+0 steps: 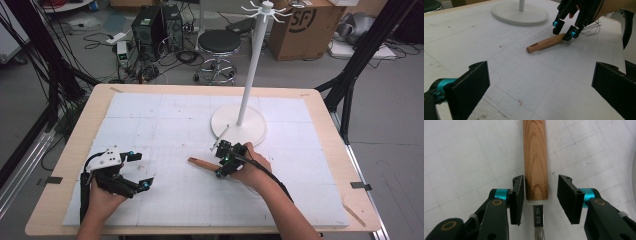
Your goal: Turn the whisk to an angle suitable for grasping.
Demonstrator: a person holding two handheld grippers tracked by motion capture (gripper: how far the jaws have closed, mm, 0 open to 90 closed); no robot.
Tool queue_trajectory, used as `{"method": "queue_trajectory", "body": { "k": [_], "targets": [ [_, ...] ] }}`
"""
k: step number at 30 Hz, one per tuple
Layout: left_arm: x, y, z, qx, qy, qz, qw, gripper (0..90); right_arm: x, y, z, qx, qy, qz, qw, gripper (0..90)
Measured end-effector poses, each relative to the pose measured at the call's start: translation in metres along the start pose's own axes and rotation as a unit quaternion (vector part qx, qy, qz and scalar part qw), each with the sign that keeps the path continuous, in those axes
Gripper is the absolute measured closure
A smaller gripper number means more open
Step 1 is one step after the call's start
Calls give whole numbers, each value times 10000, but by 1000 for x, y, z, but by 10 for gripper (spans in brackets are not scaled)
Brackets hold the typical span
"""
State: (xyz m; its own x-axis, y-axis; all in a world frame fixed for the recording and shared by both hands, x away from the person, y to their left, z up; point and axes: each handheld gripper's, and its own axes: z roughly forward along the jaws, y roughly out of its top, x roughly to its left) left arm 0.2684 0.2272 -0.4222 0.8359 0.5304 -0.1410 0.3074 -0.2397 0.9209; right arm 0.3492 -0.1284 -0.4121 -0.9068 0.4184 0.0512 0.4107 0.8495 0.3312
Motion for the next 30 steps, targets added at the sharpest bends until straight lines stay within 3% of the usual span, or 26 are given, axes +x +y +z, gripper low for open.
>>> {"method": "queue_trajectory", "body": {
  "k": [3, 4, 6, 7, 11, 17, 21, 23, 24, 25, 26, 27, 28, 29, 30],
  "targets": [
    [0, 0, 0, 4, -6, -4, 10000, 20, 0, 0, 3, 97, 13, 13, 10000, 564],
    [0, 0, 0, 2, -4, -11, 10000, 20, 4, 2, 5, 155, -106, -87, 9998, 574],
    [0, 0, 0, -1, -1, -10, 10000, 20, 7, 2, 5, 161, -171, -100, 9997, 614],
    [0, 0, 0, 2, -2, -14, 10000, 20, 12, 3, 5, 186, -215, -179, 9994, 690],
    [0, 0, 1, 10, -4, 4, 10000, 20, 17, 4, 5, 205, -399, -411, 9981, 697],
    [0, 0, -1, -18, 0, 10, 10000, 20, 16, 1, -1, 29, -572, -408, 9975, 701],
    [0, 0, -1, -16, 3, -7, 10000, 20, 8, -3, -18, -424, -550, -342, 9970, 702],
    [1, 0, -1, -33, -3, -13, 10000, 21, 5, -7, -29, -702, -520, -172, 9960, 701],
    [1, 0, -1, -46, 13, -18, 10000, 20, 0, -12, -42, -1056, -500, -37, 9931, 701],
    [1, 0, -1, -36, 10, -6, 10000, 20, 0, -12, -42, -1056, -500, -37, 9931, 701],
    [1, 0, -2, -37, 8, -6, 10000, 20, -2, -15, -48, -1224, -491, 18, 9913, 701],
    [1, 0, -1, -36, 15, -3, 10000, 20, -6, -21, -59, -1516, -434, 152, 9874, 701],
    [1, 0, -1, -35, 21, -3, 10000, 20, -6, -21, -59, -1516, -434, 152, 9874, 701],
    [1, 0, -1, -36, 25, -6, 10000, 20, -10, -27, -69, -1798, -450, 289, 9822, 702],
    [1, 0, -1, -39, 22, -9, 10000, 20, -10, -27, -69, -1798, -450, 289, 9822, 702]
  ]
}}
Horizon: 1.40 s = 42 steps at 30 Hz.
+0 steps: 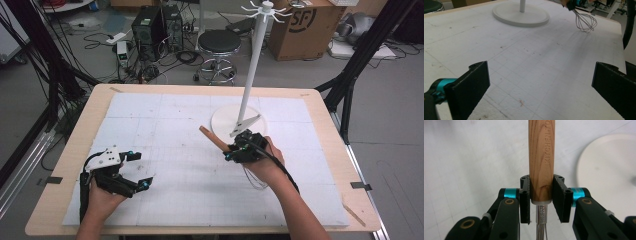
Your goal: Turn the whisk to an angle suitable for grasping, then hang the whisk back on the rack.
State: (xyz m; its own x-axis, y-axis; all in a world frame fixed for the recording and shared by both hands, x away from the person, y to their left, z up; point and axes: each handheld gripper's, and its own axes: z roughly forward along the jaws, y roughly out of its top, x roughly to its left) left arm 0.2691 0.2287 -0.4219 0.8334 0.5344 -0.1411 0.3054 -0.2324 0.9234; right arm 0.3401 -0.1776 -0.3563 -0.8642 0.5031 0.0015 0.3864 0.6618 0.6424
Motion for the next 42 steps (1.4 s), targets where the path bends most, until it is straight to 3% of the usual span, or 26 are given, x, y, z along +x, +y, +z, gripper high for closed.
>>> {"method": "queue_trajectory", "body": {
  "k": [2, 6, 7, 12, 16, 21, 27, 29, 42],
  "targets": [
    [0, 0, 0, -3, 3, 2, 10000, 20, -6, -4, -13, -356, 44, 233, 9991, 702],
    [0, 1, 0, -12, 4, -1, 10000, 20, -11, -9, -21, -591, 28, 390, 9975, 702],
    [0, 1, 0, -15, 2, -2, 10000, 20, -15, -12, -25, -758, 137, 483, 9959, 702],
    [1, 1, 0, -17, 7, 6, 10000, 20, -20, -16, -35, -1106, 289, 608, 9916, 703],
    [2, 1, 0, -41, 0, 5, 10000, 20, -25, -18, -44, -1387, 329, 591, 9880, 703],
    [2, 3, 0, -95, -26, 23, 9999, 20, -29, -23, -60, -1625, 213, 580, 9848, 703],
    [2, 2, 1, -61, -39, 56, 10000, 20, -31, -26, -70, -1807, 135, 504, 9822, 703],
    [1, 3, 0, -82, -55, 38, 9999, 20, -33, -27, -73, -1977, 141, 503, 9789, 703],
    [2, 3, 1, -124, -53, 20, 9999, 20, -36, -27, -86, -2314, 51, 436, 9719, 703]
  ]
}}
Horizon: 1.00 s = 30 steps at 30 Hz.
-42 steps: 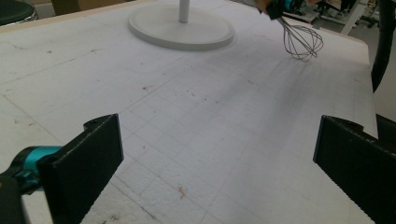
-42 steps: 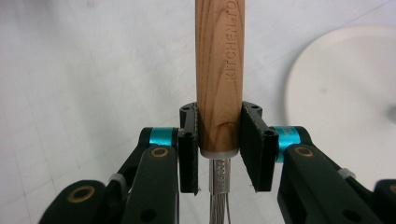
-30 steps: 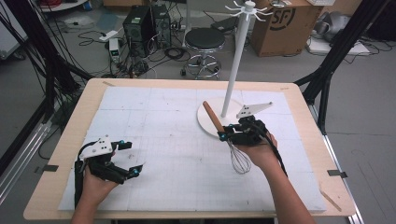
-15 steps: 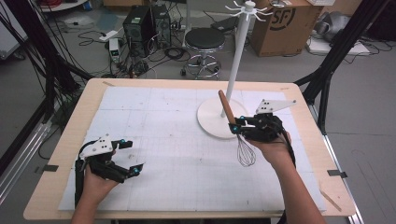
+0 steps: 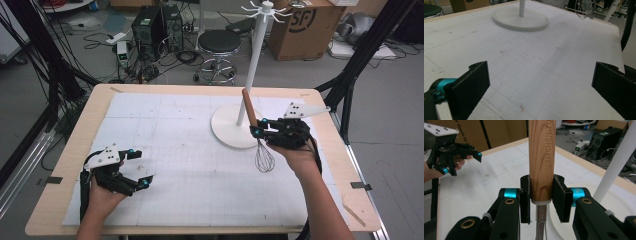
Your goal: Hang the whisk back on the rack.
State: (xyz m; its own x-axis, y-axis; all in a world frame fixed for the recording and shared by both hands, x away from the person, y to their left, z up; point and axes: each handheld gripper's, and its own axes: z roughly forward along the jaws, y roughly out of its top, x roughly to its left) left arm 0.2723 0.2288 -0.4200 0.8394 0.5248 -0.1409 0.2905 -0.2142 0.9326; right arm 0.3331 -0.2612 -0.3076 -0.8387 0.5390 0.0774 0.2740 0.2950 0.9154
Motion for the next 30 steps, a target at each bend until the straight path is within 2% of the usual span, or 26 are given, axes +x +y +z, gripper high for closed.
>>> {"method": "queue_trajectory", "body": {
  "k": [4, 9, 15, 20, 26, 30],
  "targets": [
    [-1, 0, -1, 12, 2, 23, 10000, 20, -2, 2, -5, -170, -22, 8, 9999, 703],
    [-1, 1, 0, 2, 4, -10, 10000, 20, -4, 9, -13, -247, -119, -51, 9996, 703],
    [-2, 1, 0, 6, -23, -29, 10000, 21, -7, 27, -27, -503, -203, -123, 9985, 703],
    [-3, 1, 0, 13, -3, -19, 10000, 20, -13, 43, -36, -554, -368, -206, 9976, 703],
    [-3, 1, 0, 1, -12, -21, 10000, 20, -23, 61, -49, -799, -484, -313, 9951, 702],
    [-3, 1, 0, 21, -10, -18, 10000, 20, -31, 72, -57, -908, -637, -281, 9934, 702]
  ]
}}
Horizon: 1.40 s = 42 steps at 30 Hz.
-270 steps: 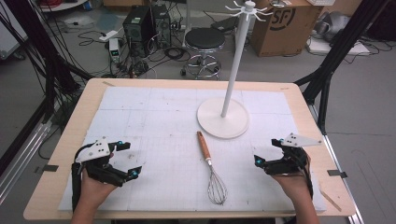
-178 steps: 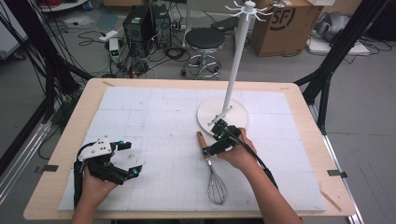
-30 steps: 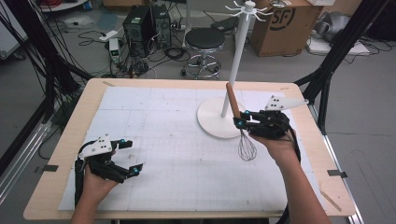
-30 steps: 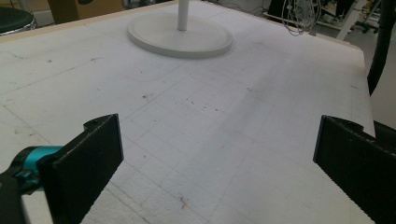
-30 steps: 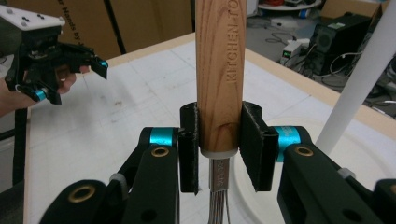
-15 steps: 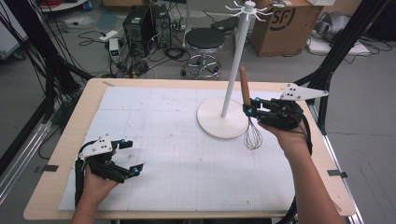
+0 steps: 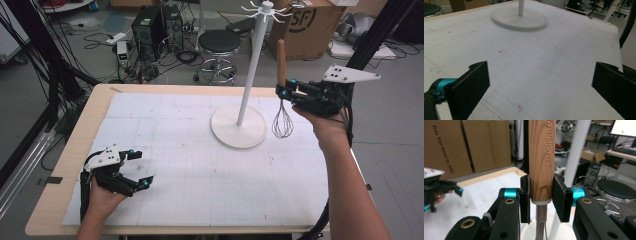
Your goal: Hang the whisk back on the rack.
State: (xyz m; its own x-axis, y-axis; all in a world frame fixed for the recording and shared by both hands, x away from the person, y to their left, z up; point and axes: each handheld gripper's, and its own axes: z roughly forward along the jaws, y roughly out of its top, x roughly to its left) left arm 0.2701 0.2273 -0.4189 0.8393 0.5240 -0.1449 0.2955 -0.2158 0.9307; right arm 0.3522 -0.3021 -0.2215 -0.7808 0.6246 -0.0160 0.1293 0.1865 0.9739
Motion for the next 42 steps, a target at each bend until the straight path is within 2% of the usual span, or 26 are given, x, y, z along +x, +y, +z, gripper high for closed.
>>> {"method": "queue_trajectory", "body": {
  "k": [4, 11, 19, 25, 31, 32, 35, 39, 42],
  "targets": [
    [0, 0, 0, -2, -5, -2, 10000, 20, -8, 11, -2, -98, -109, 12, 9999, 702],
    [0, 0, 0, 23, -13, -5, 10000, 20, -23, 28, -5, -80, -241, -69, 9997, 702],
    [1, -1, 1, 58, -3, 9, 10000, 20, -53, 42, -3, 268, -497, -11, 9984, 702],
    [1, -1, 0, 46, 0, -1, 10000, 20, -70, 47, 0, 369, -636, 72, 9973, 702],
    [2, -1, 0, 39, -20, -19, 10000, 20, -77, 50, 8, 493, -631, 33, 9968, 702],
    [2, -1, -1, 45, -16, -17, 10000, 21, -77, 51, 9, 545, -619, 104, 9965, 702],
    [2, -2, -1, 41, -7, -22, 10000, 21, -81, 54, 11, 577, -626, 32, 9964, 702],
    [2, -2, -2, 37, 2, -26, 10000, 20, -82, 56, 12, 664, -639, 105, 9957, 702],
    [2, -2, -2, 40, 0, -17, 10000, 21, -82, 54, 16, 707, -594, 63, 9957, 702]
  ]
}}
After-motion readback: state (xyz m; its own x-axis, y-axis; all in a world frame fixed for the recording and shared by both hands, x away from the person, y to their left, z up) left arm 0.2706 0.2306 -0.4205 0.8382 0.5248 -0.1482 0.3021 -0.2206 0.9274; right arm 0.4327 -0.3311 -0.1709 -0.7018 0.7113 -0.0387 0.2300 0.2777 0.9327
